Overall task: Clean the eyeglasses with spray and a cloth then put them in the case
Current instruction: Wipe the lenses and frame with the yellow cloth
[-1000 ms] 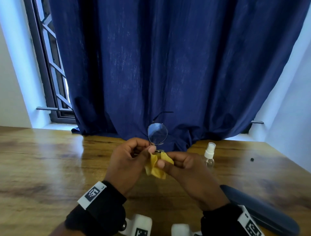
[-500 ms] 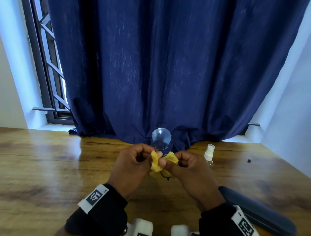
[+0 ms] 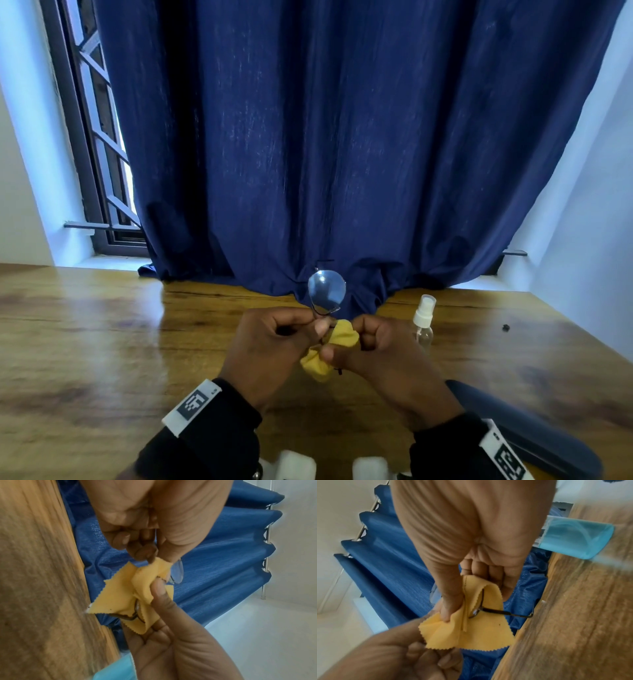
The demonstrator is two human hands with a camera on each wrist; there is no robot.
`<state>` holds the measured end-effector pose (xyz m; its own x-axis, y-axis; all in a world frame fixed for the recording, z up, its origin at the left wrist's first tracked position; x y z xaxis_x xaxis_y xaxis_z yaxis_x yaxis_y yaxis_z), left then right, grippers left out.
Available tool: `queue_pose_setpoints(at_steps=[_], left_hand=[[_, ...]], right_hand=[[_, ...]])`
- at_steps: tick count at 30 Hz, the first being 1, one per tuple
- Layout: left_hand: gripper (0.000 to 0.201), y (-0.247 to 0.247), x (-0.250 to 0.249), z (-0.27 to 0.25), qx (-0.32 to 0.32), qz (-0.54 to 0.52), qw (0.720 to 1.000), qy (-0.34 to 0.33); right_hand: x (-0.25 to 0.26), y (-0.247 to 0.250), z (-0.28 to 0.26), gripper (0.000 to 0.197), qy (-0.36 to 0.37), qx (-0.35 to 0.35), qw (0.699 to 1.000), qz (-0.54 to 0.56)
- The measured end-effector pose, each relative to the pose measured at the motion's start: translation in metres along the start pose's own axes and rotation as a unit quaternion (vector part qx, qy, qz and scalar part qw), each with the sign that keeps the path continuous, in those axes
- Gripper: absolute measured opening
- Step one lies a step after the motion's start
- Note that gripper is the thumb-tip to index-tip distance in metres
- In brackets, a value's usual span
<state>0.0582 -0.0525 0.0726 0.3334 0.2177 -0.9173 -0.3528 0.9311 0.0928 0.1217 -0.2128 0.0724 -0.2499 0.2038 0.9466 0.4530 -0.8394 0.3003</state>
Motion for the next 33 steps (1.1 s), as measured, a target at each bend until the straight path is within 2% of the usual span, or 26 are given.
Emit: queue_pose_setpoints(at_steps=[3,7,12,16,18,20,24,29,33], left_hand=[[0.012,-0.005,0.001,0.000,0.020,0.016,1.000,0.004],[0.014,-0.003,0.002,0.003,0.036,-0.006,0.999,0.012],[0.014,-0.002,0.007,0.004,0.035,-0.006,0.999,0.025],[0.022,-0.005,0.011,0.004,0.053,-0.099,0.989,0.100],[0.033,-0.005,0.015,0.004,0.045,-0.127,0.983,0.123],[0.038,-0.004,0.016,0.003,0.025,-0.148,0.980,0.131],[0.031,-0.001,0.013,0.004,0.016,-0.192,0.970,0.146],[0.026,0.007,0.014,0.007,-0.029,-0.175,0.974,0.142],[0.020,0.012,0.015,0.011,-0.057,-0.149,0.980,0.119]], right_hand=[[0.000,-0.001,-0.002,0.026,0.006,-0.015,1.000,-0.020],[0.003,0.001,-0.003,0.012,0.020,-0.029,0.999,-0.030],[0.005,0.004,-0.001,0.031,0.024,-0.051,0.996,-0.071],[0.007,0.004,-0.002,0.045,0.037,-0.085,0.991,-0.095],[0.010,0.004,-0.003,0.044,0.042,-0.096,0.991,-0.079],[0.013,0.002,-0.005,0.036,0.042,-0.080,0.995,-0.039],[0.008,-0.003,-0.005,0.022,0.010,-0.004,1.000,0.020],[0.007,0.001,-0.006,0.030,0.006,0.085,0.996,0.022],[0.008,0.012,-0.006,0.019,0.024,0.083,0.996,-0.002]])
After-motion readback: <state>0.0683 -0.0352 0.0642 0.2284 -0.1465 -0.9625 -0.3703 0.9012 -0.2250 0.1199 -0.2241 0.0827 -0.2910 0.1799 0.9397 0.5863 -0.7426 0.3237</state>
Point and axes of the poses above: each hand's wrist, its own z-axis towards the middle knuckle, its own y-axis out of the back of the hand, x = y × z, the point moved 4 cm from there along z, towards the middle knuckle, and after that the axes turned 1 degree about -y, right-handed, at the moved point
